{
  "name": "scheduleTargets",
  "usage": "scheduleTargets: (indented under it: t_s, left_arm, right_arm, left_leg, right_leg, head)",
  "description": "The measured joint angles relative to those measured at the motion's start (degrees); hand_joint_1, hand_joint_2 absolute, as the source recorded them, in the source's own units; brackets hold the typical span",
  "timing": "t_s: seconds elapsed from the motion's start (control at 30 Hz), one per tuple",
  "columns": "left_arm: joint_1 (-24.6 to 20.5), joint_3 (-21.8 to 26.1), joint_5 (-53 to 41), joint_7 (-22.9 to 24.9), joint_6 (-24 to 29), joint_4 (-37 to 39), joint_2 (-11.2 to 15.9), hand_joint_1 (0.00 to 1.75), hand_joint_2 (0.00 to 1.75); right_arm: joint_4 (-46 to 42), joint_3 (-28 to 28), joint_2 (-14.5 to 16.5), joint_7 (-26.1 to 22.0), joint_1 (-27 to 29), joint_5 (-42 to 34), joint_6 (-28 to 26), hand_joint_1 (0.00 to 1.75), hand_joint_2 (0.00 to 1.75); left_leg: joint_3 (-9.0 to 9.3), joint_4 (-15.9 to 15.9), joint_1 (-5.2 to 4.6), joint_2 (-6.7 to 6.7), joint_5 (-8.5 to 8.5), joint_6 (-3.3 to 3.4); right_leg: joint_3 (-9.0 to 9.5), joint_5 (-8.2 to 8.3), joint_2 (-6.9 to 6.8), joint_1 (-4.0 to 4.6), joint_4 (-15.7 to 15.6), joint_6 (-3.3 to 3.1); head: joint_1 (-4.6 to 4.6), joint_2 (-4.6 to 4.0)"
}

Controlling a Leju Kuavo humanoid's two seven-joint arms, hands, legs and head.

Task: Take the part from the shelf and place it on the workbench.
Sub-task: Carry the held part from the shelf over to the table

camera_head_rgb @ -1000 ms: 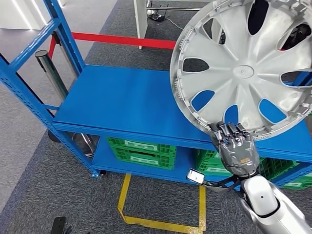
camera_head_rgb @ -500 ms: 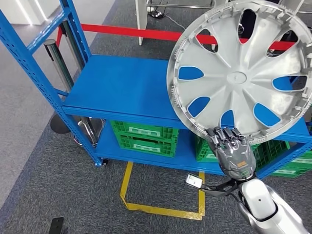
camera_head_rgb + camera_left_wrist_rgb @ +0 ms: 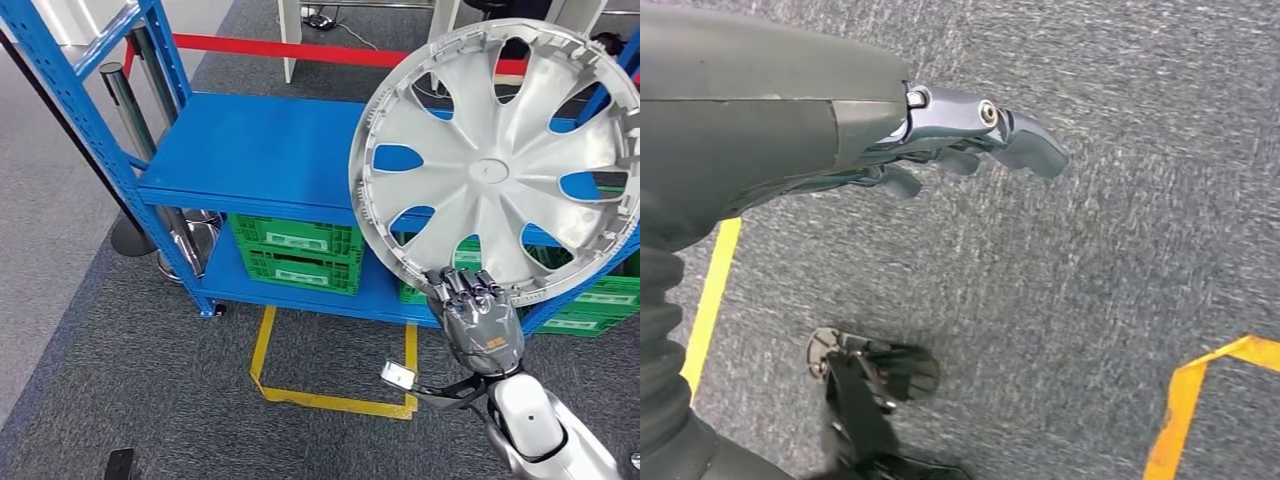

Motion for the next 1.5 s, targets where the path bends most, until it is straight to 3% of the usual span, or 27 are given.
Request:
scheduleTargets:
  t_s: [0.07, 0.13, 0.23, 0.27, 0.3, 0.37, 0.43, 0.5, 0.53, 0.6, 0.63, 0.7, 0.77, 0.8, 0.87, 0.93, 0.97, 1.0, 1.07, 1.13, 1.2, 1.27, 1.3, 1.33, 1.4, 1.43, 1.5]
  left_arm:
    - [0.2, 0.0, 0.1, 0.2, 0.1, 0.0, 0.0, 0.00, 1.75]
    - [0.4, 0.1, 0.2, 0.3, 0.3, 0.0, 0.0, 0.00, 1.75]
    - [0.6, 0.2, 0.5, 0.4, 0.8, 0.0, -0.1, 0.00, 1.75]
    - [0.6, 0.3, 0.5, 0.4, 1.1, 0.0, -0.1, 0.00, 1.75]
    - [0.6, 0.3, 0.6, 0.5, 1.3, 0.0, -0.1, 0.00, 1.75]
    - [0.7, 0.4, 0.6, 0.5, 1.5, 0.0, -0.1, 0.00, 1.75]
    - [0.8, 0.4, 0.6, 0.5, 1.5, 0.0, -0.2, 0.00, 1.75]
    - [0.8, 0.5, 0.6, 0.5, 1.6, 0.0, -0.2, 0.00, 1.75]
    - [0.8, 0.5, 0.6, 0.5, 1.6, 0.0, -0.3, 0.00, 1.75]
    - [0.9, 0.7, 0.7, 0.5, 1.9, 0.0, -0.2, 0.00, 1.75]
    - [1.0, 0.9, 0.7, 0.5, 2.0, 0.0, -0.2, 0.00, 1.75]
    - [1.2, 1.0, 0.8, 0.4, 2.2, 0.0, -0.2, 0.00, 1.75]
    - [1.3, 1.1, 0.8, 0.3, 2.5, 0.0, -0.3, 0.00, 1.75]
    - [1.3, 1.1, 0.8, 0.3, 2.5, 0.0, -0.3, 0.00, 1.75]
    - [1.3, 1.3, 0.8, 0.2, 2.6, 0.0, -0.4, 0.00, 1.75]
    - [1.2, 1.3, 0.8, -0.1, 2.7, 0.0, -0.4, 0.00, 1.75]
    - [1.2, 1.4, 0.8, -0.3, 2.9, 0.0, -0.4, 0.00, 1.75]
    - [1.1, 1.4, 0.8, -0.5, 3.0, 0.0, -0.4, 0.00, 1.75]
    - [1.0, 1.4, 0.8, -0.7, 3.2, 0.0, -0.3, 0.00, 1.75]
    - [1.1, 1.5, 0.9, -0.9, 3.4, 0.0, -0.4, 0.00, 1.75]
    - [1.1, 1.5, 0.9, -1.2, 3.5, 0.0, -0.5, 0.00, 1.75]
    - [1.0, 1.5, 0.9, -1.5, 3.5, 0.0, -0.5, 0.00, 1.75]
    - [0.9, 1.5, 0.9, -1.5, 3.6, 0.0, -0.6, 0.00, 1.75]
    - [0.9, 1.5, 0.9, -1.5, 3.7, 0.0, -0.6, 0.00, 1.75]
    - [0.9, 1.5, 0.8, -1.3, 3.9, 0.0, -0.8, 0.00, 1.75]
    - [0.9, 1.5, 0.8, -1.3, 3.9, 0.0, -0.8, 0.00, 1.75]
    - [0.9, 1.5, 0.7, -1.1, 4.1, 0.0, -0.9, 0.00, 1.75]
  right_arm:
    - [0.0, -0.4, 0.1, 0.4, 0.5, 0.0, -0.2, 1.75, 1.75]
    - [0.0, -0.9, 0.2, 0.5, 1.4, 0.0, -0.4, 1.75, 1.75]
    - [0.0, -1.4, 0.2, 0.3, 2.3, 0.1, -0.6, 1.75, 1.75]
    - [0.0, -1.5, 0.2, 0.2, 2.5, 0.1, -0.7, 1.75, 1.75]
    - [0.1, -1.6, 0.2, 0.2, 2.7, 0.1, -0.7, 1.75, 1.75]
    - [0.1, -1.8, 0.3, 0.1, 3.0, 0.1, -0.8, 1.75, 1.75]
    - [0.1, -2.0, 0.4, 0.0, 3.1, 0.1, -0.8, 1.75, 1.75]
    - [0.1, -2.4, 0.5, -0.1, 3.1, 0.1, -0.9, 1.75, 1.75]
    - [0.1, -2.5, 0.6, -0.3, 3.1, 0.1, -0.9, 1.75, 1.75]
    - [0.0, -2.9, 0.8, -0.7, 3.4, 0.0, -1.1, 1.75, 1.75]
    - [0.0, -3.2, 0.9, -1.0, 3.5, 0.0, -1.1, 1.75, 1.75]
    - [0.0, -3.9, 1.1, -1.6, 3.9, 0.1, -1.3, 1.75, 1.75]
    - [-0.1, -4.6, 1.2, -2.1, 4.4, 0.1, -1.6, 1.75, 1.75]
    - [-0.1, -5.0, 1.3, -2.2, 4.6, 0.1, -1.6, 1.75, 1.75]
    - [-0.1, -5.7, 1.3, -2.6, 4.9, 0.1, -1.7, 1.75, 1.75]
    - [-0.1, -6.3, 1.4, -2.8, 5.2, 0.1, -1.8, 1.75, 1.75]
    - [-0.2, -6.6, 1.5, -2.8, 5.4, 0.1, -1.8, 1.75, 1.75]
    - [-0.3, -6.8, 1.5, -2.8, 5.5, 0.1, -1.9, 1.75, 1.75]
    - [-0.4, -7.3, 1.6, -3.0, 5.7, 0.0, -2.1, 1.75, 1.75]
    - [-0.5, -7.6, 1.6, -3.2, 5.9, 0.0, -2.3, 1.75, 1.75]
    - [-0.6, -7.9, 1.7, -3.7, 6.1, 0.0, -2.5, 1.75, 1.75]
    - [-0.6, -8.1, 1.7, -4.2, 6.2, 0.1, -2.8, 1.75, 1.75]
    - [-0.6, -8.1, 1.7, -4.4, 6.2, 0.1, -2.9, 1.75, 1.75]
    - [-0.6, -8.2, 1.8, -4.5, 6.2, 0.1, -3.0, 1.75, 1.75]
    - [-0.6, -8.4, 1.8, -4.6, 6.2, 0.1, -3.0, 1.75, 1.75]
    - [-0.6, -8.5, 1.8, -4.6, 6.2, 0.1, -3.0, 1.75, 1.75]
    - [-0.7, -8.7, 1.8, -4.7, 6.2, 0.1, -3.0, 1.75, 1.75]
  left_leg:
    - [0.13, -1.6, -0.33, -0.08, 0.03, 0.80]
    - [-0.90, -1.9, -0.33, 0.18, 1.32, 1.82]
    - [-3.17, -2.0, -0.44, 0.47, 3.52, 2.96]
    - [-4.12, -1.9, -0.62, 0.51, 4.23, 3.10]
    - [-5.10, -1.8, -0.82, 0.53, 4.90, 3.17]
    - [-7.06, -1.4, -1.10, 0.55, 6.07, 3.14]
    - [-8.69, -0.7, -1.24, 0.54, 6.94, 2.87]
    - [-9.76, -0.1, -1.40, 0.55, 7.83, 2.45]
    - [-10.14, 0.0, -1.42, 0.56, 8.37, 2.22]
    - [-10.66, -0.1, -1.40, 0.51, 9.29, 1.73]
    - [-10.99, 0.2, -1.37, 0.44, 8.73, 1.40]
    - [-12.25, 4.0, -1.18, 0.33, 4.51, 0.65]
    - [-13.88, 11.8, -0.83, 0.31, -1.00, 0.04]
    - [-14.23, 15.1, -0.71, 0.31, -2.29, -0.13]
    - [-12.56, 16.4, -0.59, 0.30, -1.08, -0.15]
    - [-7.55, 10.0, -0.63, 0.20, 1.74, 0.35]
    - [-4.56, 5.5, -0.72, 0.12, 2.13, 0.74]
    - [-2.29, 1.8, -0.84, 0.04, 1.87, 1.08]
    - [-0.50, -2.0, -1.18, -0.01, 1.18, 1.59]
    - [-0.98, -2.7, -1.14, 0.18, 2.13, 2.21]
    - [-1.84, -3.1, -0.93, 0.45, 3.32, 3.03]
    - [-3.28, -2.6, -0.98, 0.59, 4.11, 3.50]
    - [-4.08, -2.2, -1.01, 0.63, 4.43, 3.54]
    - [-4.90, -1.8, -1.03, 0.67, 4.74, 3.53]
    - [-6.62, -0.7, -0.95, 0.69, 5.24, 3.33]
    - [-7.47, 0.0, -0.90, 0.67, 5.44, 3.16]
    - [-9.00, 1.3, -0.99, 0.60, 5.87, 2.63]
  right_leg:
    - [-0.23, 1.37, -0.01, -0.15, -0.6, 0.85]
    - [-0.86, 0.41, 0.07, -0.33, -0.3, 1.52]
    - [-3.39, -8.09, 0.14, -0.31, 8.2, 1.78]
    - [-4.10, -10.32, 0.14, -0.28, 12.2, 1.80]
    - [-4.21, -11.13, 0.14, -0.23, 15.2, 1.77]
    - [-1.75, -9.28, 0.14, -0.05, 15.8, 1.47]
    - [4.20, -7.44, 0.10, 0.26, 9.0, 0.94]
    - [9.76, -8.61, 0.11, 0.59, 1.2, 0.51]
    - [11.02, -9.35, 0.13, 0.74, -0.9, 0.33]
    - [10.86, -8.94, 0.11, 0.72, -1.9, -0.21]
    - [10.39, -8.40, 0.06, 0.60, -1.9, -0.67]
    - [9.25, -7.19, -0.11, 0.33, -2.1, -1.59]
    - [7.83, -6.12, -0.17, 0.38, -1.9, -1.93]
    - [7.07, -5.62, -0.19, 0.39, -1.7, -1.93]
    - [5.50, -4.73, -0.18, 0.41, -1.3, -1.86]
    - [4.22, -4.02, -0.07, 0.44, -0.9, -1.66]
    - [3.78, -3.69, -0.03, 0.52, -0.7, -1.46]
    - [3.46, -3.27, -0.02, 0.54, -0.6, -1.14]
    - [2.89, -2.25, -0.05, 0.44, -0.7, -0.27]
    - [2.26, -2.26, 0.01, 0.24, -0.8, 0.53]
    - [0.94, -5.73, 0.11, 0.21, 2.1, 0.97]
    - [-1.05, -11.02, 0.17, 0.18, 9.3, 1.30]
    - [-1.76, -12.60, 0.17, 0.17, 13.0, 1.49]
    - [-1.85, -12.83, 0.17, 0.16, 15.4, 1.67]
    - [0.57, -10.07, 0.15, 0.10, 14.6, 1.89]
    - [3.02, -8.60, 0.14, 0.04, 11.5, 1.95]
    - [8.20, -8.44, 0.17, 0.09, 4.0, 1.82]
  head:
    - [-0.08, 0.00]
    - [-0.14, 0.00]
    - [0.15, 0.00]
    - [0.16, 0.00]
    - [0.16, 0.00]
    - [0.14, 0.00]
    - [0.15, 0.00]
    - [0.12, 0.00]
    - [0.13, 0.00]
    - [0.21, 0.00]
    - [0.14, 0.00]
    - [-0.04, 0.00]
    - [-0.20, 0.00]
    - [-0.21, 0.00]
    - [-0.21, 0.00]
    - [-0.21, 0.00]
    - [-0.19, 0.00]
    - [-0.17, 0.00]
    - [-0.15, 0.00]
    - [-0.15, 0.00]
    - [0.07, 0.00]
    - [0.24, 0.00]
    - [0.23, 0.00]
    - [0.22, 0.00]
    - [0.23, 0.00]
    - [0.25, 0.00]
    - [0.26, 0.00]
